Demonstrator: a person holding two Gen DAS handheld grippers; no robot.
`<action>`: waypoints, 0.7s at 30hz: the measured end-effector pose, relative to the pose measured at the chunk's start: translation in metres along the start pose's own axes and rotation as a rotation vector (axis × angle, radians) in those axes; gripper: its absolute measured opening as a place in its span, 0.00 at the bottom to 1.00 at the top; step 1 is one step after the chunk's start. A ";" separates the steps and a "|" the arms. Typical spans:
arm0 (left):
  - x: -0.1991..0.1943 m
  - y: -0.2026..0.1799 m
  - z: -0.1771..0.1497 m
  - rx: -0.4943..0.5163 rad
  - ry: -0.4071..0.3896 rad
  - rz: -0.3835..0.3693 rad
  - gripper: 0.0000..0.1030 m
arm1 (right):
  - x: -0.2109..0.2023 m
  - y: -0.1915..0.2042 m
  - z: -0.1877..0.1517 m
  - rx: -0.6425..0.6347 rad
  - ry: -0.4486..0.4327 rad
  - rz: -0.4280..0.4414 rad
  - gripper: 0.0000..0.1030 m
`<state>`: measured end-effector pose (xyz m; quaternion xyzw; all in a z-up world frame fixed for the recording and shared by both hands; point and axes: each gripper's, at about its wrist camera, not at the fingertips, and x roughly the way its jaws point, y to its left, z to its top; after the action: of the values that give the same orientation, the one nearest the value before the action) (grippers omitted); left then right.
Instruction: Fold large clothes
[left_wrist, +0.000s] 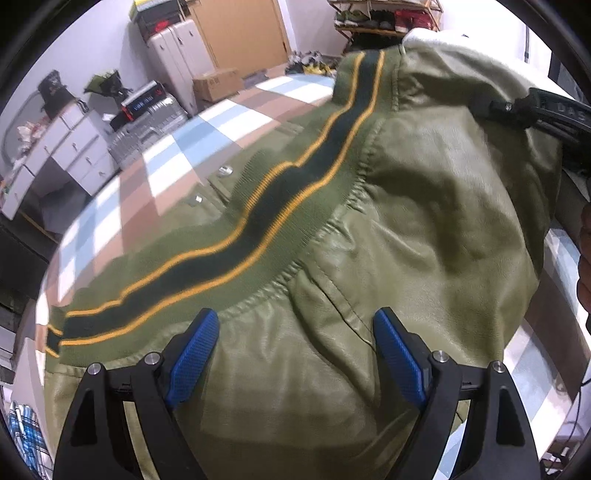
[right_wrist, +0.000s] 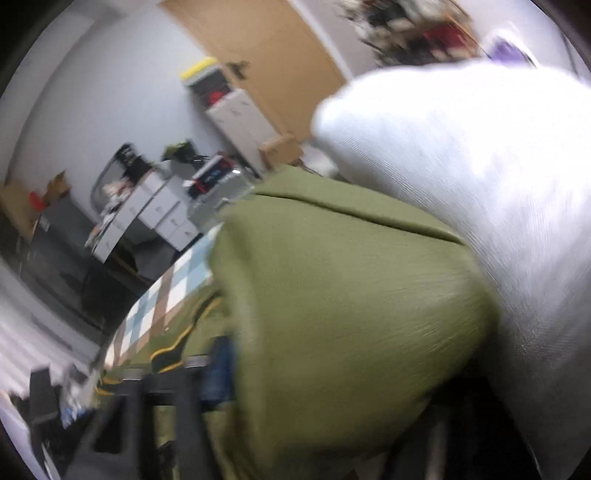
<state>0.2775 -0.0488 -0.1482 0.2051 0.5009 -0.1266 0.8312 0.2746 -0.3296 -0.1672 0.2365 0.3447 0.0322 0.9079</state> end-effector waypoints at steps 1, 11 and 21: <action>0.001 -0.001 0.001 -0.001 0.004 -0.010 0.81 | -0.004 0.007 -0.001 -0.053 -0.012 0.006 0.29; 0.008 -0.030 0.022 0.028 0.011 -0.119 0.66 | -0.022 0.023 0.011 -0.168 -0.046 0.097 0.18; 0.012 -0.067 0.072 -0.103 -0.093 -0.454 0.64 | -0.076 0.065 0.053 -0.381 -0.161 0.011 0.16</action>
<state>0.3115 -0.1421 -0.1438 0.0386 0.5011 -0.2940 0.8130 0.2573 -0.3106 -0.0568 0.0639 0.2573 0.0826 0.9607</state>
